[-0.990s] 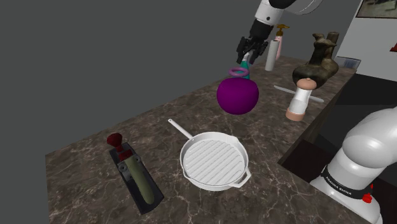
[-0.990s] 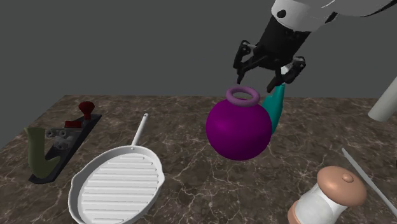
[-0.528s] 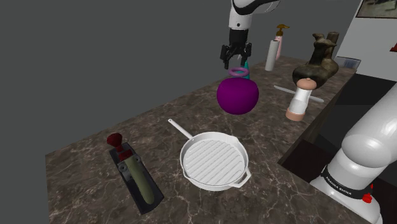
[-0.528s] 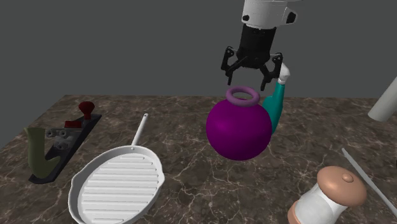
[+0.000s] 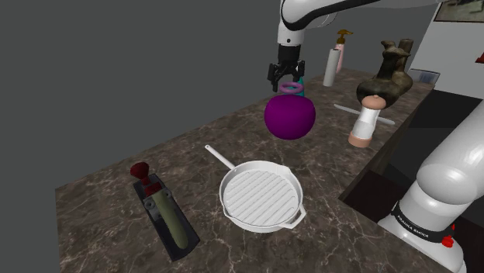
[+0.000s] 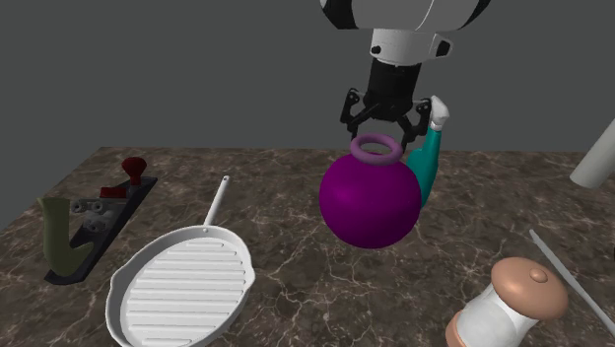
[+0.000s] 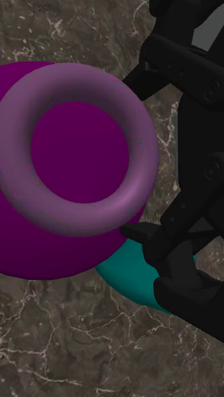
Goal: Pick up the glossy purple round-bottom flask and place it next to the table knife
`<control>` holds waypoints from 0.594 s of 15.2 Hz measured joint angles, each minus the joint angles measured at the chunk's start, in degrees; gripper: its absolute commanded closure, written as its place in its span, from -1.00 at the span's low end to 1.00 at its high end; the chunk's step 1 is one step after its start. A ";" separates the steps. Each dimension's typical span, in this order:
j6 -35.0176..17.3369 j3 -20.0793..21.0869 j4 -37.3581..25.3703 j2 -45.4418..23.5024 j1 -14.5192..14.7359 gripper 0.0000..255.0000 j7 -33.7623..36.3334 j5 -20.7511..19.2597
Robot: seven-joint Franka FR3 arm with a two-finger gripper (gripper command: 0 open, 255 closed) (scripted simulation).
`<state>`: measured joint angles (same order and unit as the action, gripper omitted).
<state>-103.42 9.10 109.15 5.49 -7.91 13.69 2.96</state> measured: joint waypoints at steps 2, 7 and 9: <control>-0.05 0.00 0.04 0.00 0.00 -1.00 0.01 0.00; -0.09 0.00 0.02 -0.01 0.00 1.00 0.02 0.01; -0.10 -0.01 0.01 -0.01 0.00 1.00 0.03 0.01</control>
<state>-103.52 9.09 109.16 5.48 -7.92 13.71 2.96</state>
